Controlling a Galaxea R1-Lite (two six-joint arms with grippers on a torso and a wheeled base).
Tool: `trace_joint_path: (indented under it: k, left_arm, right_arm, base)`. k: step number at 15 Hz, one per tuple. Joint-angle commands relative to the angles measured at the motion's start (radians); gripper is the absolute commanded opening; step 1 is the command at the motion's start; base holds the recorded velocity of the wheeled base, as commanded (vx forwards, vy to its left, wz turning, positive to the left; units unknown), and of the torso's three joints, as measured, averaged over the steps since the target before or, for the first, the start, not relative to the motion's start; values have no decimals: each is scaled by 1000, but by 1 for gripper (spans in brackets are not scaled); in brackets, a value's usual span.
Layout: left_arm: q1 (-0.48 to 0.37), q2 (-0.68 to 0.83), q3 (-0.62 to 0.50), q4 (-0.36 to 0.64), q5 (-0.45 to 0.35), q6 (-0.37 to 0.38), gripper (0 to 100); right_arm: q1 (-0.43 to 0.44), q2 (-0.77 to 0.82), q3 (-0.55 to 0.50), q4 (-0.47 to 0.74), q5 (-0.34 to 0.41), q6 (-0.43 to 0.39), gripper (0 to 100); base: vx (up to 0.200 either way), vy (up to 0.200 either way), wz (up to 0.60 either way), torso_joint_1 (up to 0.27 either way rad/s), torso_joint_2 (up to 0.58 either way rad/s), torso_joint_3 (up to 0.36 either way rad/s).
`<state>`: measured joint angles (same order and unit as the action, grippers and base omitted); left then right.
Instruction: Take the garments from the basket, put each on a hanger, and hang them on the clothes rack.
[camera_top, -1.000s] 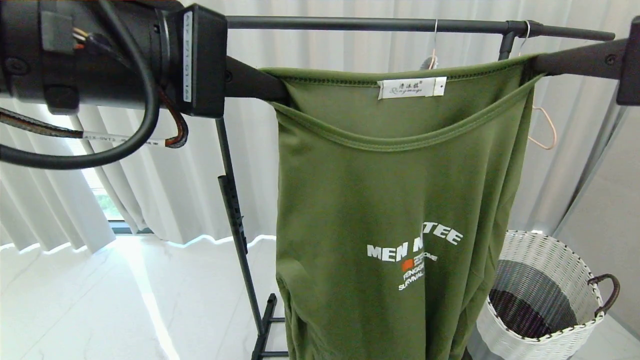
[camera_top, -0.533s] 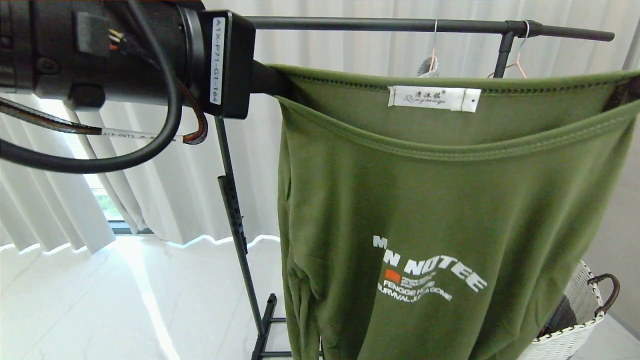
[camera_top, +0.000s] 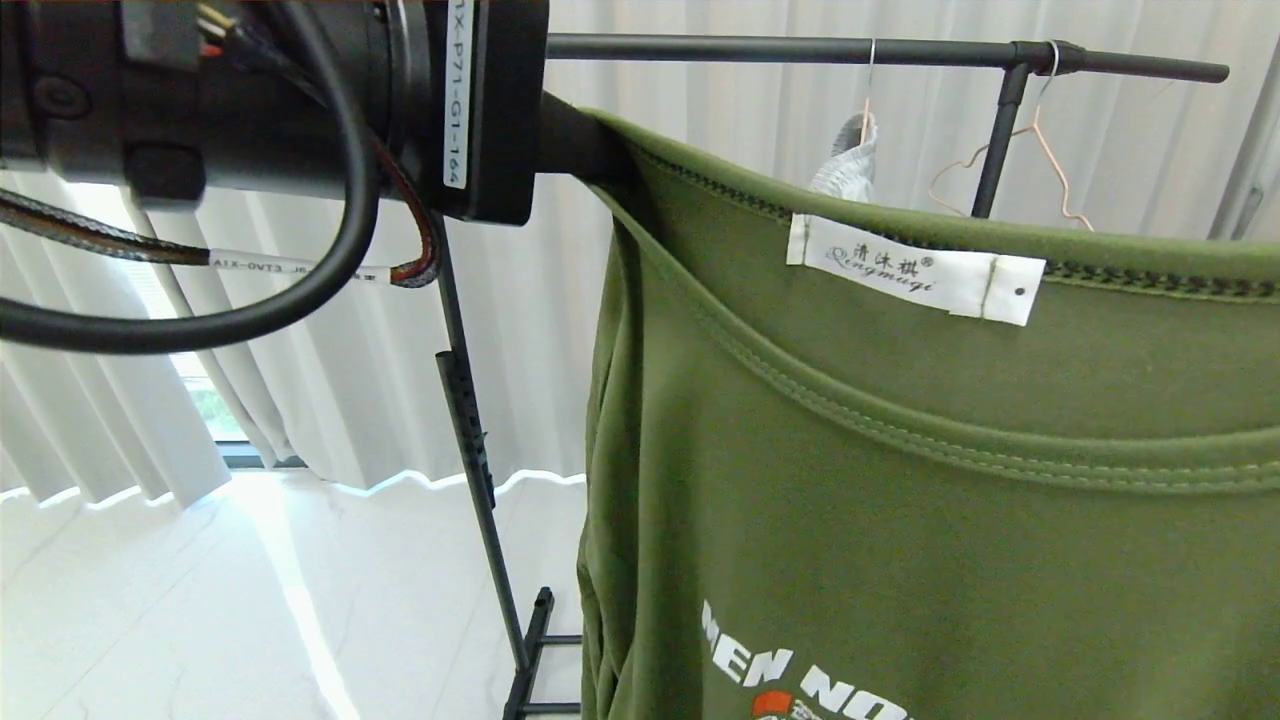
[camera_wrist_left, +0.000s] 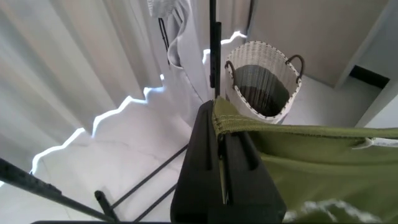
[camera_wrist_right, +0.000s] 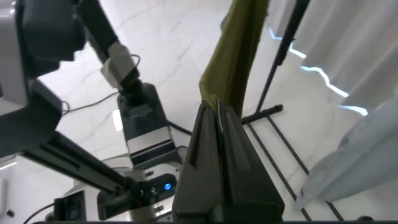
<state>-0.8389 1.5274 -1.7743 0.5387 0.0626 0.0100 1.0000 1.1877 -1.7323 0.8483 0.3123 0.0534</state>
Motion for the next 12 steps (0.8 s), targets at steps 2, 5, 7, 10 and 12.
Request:
trace_joint_path:
  k: [2, 5, 7, 10, 12]
  left_arm:
    - [0, -15, 1, 9, 2, -1, 0]
    - [0, -87, -5, 185, -3, -2, 0]
    - [0, -162, -5, 305, -78, -19, 0]
    - [0, -231, -4, 374, -190, -21, 0]
    - [-5, -245, -7, 372, -234, -22, 0]
  right_arm:
    - [-4, -8, 5, 5, -32, 0, 0]
    - [-92, 27, 16, -26, -145, -9, 0]
    - [-144, 72, 53, -169, -148, -9, 0]
    - [-158, 148, 135, -433, -147, -7, 0]
    - [-158, 202, 132, -506, -145, -7, 0]
  base:
    - [0, 0, 0, 0, 0, 0]
    - [0, 0, 0, 0, 0, 0]
    - [0, 0, 0, 0, 0, 0]
    - [0, 0, 0, 0, 0, 0]
    - [0, 0, 0, 0, 0, 0]
